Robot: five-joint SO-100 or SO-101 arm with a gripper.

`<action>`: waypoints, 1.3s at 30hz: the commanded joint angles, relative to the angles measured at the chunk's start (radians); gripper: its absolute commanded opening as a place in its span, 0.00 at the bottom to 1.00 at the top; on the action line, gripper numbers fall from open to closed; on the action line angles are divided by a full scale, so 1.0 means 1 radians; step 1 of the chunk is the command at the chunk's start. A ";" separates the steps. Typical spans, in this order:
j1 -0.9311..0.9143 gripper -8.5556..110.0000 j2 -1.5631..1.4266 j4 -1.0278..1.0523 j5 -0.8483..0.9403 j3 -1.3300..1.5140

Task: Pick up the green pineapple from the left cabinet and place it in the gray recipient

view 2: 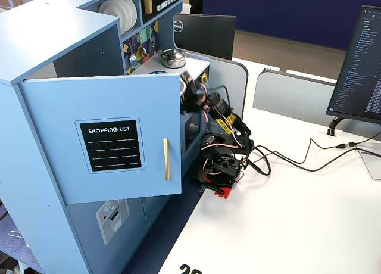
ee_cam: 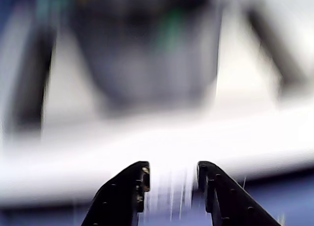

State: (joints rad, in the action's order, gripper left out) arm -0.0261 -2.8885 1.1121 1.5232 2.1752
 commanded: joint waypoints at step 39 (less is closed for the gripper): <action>0.009 0.10 -0.290 0.419 0.006 0.827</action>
State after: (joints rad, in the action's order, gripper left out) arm -0.0061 -3.1861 1.3637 1.5739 2.9928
